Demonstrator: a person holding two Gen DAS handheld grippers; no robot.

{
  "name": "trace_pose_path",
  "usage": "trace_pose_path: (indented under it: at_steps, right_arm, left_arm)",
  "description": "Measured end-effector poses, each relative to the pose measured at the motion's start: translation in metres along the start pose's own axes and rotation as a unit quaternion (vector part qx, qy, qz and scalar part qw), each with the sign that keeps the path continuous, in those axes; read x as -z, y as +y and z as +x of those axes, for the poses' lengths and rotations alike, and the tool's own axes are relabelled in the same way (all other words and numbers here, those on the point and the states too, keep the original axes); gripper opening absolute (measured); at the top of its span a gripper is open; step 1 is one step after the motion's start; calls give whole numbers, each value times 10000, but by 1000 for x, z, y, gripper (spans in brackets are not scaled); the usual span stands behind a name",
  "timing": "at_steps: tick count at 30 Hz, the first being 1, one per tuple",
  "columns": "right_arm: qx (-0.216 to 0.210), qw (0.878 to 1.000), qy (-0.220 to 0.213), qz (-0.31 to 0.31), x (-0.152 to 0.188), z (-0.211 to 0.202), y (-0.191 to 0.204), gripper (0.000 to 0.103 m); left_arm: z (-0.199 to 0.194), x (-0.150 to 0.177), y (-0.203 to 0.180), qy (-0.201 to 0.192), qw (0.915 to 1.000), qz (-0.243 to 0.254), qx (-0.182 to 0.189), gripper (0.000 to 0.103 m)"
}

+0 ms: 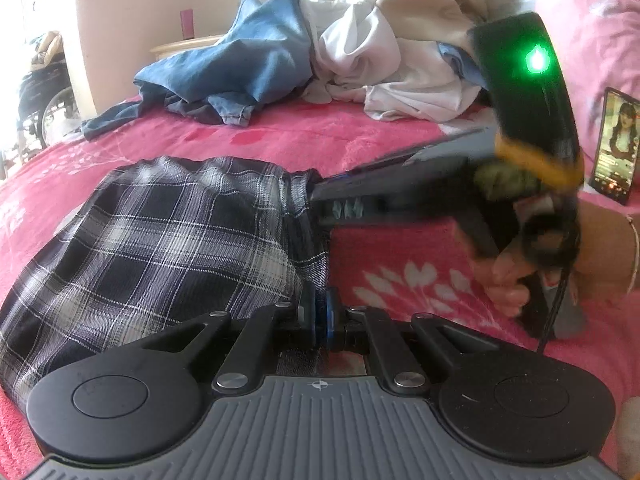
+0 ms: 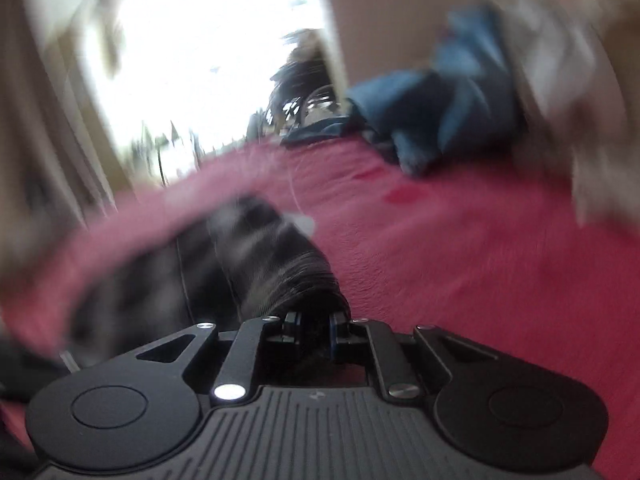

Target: Fold clothes

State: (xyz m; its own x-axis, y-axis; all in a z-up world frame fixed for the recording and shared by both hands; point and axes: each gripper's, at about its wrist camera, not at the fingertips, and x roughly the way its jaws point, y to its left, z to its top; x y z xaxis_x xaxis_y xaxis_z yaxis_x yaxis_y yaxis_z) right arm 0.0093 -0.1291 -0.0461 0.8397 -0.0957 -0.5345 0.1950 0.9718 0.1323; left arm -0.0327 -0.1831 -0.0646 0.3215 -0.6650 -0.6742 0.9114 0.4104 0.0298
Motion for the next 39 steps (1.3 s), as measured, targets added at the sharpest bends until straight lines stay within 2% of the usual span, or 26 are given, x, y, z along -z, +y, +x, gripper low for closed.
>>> trace_pose_path:
  at_steps: [2, 4, 6, 8, 9, 11, 13, 15, 19, 20, 21, 24, 25, 27, 29, 31, 33, 37, 39]
  right_arm:
    - [33, 9988, 58, -495, -1, 0, 7, 13]
    - [-378, 9984, 259, -334, -7, 0, -7, 16]
    - [-992, 9932, 550, 282, -12, -3, -36, 20]
    - [-1541, 9772, 952, 1103, -9, -6, -69, 38]
    - [-1684, 9676, 1103, 1526, -6, -8, -83, 51]
    - [-1856, 9491, 1236, 2225, 2, -13, -110, 51]
    - [-1772, 9342, 1068, 2907, 9, -21, -132, 51]
    - [-1751, 9281, 898, 3162, 7, -25, -140, 50]
    - [-2009, 9336, 944, 2813, -12, -17, -122, 50]
    - [-2047, 9390, 1008, 2573, -16, -14, -114, 50]
    - [-1926, 9485, 1056, 2284, -17, -13, -105, 49]
    - [-1374, 9694, 1306, 1558, -11, -7, -91, 30]
    - [-1165, 9739, 1411, 1345, -7, -4, -89, 22]
    - [-1011, 9760, 1394, 1336, -6, -8, -90, 16]
    - [-775, 9806, 1325, 1223, -8, -13, -89, 16]
    - [-410, 9874, 1207, 942, -13, -21, -84, 20]
    - [-263, 9919, 1004, 737, -18, -34, -80, 20]
    - [-688, 9965, 438, 182, -39, -51, -48, 19]
    - [-887, 9951, 403, -189, -40, -47, -30, 19]
  left_arm:
    - [0, 0, 0, 17, 10000, -4, 0, 3]
    - [0, -1, 0, 26, 10000, -11, 5, 3]
    - [0, -1, 0, 26, 10000, -14, 11, 3]
    - [0, -1, 1, 22, 10000, -12, 23, 3]
    - [0, -1, 1, 22, 10000, -12, 25, 3]
    - [0, -1, 1, 23, 10000, -9, 25, 3]
    - [1, -1, 1, 23, 10000, -2, 24, 3]
    - [1, -1, 1, 24, 10000, 8, 23, 3]
    - [1, -2, -1, 40, 10000, 29, 22, 3]
    - [2, -2, -2, 47, 10000, 41, 24, 3]
    - [2, -3, -3, 54, 10000, 54, 26, 3]
    - [4, -4, -4, 65, 9999, 91, 75, 5]
    - [4, -4, -5, 66, 9999, 114, 93, 5]
    - [5, -4, -6, 65, 9998, 152, 121, 7]
    - [3, -4, -6, 40, 9997, 157, 161, 11]
    - [-2, -5, -7, -2, 9996, 151, 254, 19]
    - [-10, -5, -11, -75, 9989, 215, 399, 25]
    - [-28, 3, -23, 26, 9962, 365, 788, 26]
    - [-36, 10, -26, 139, 9951, 386, 902, 26]
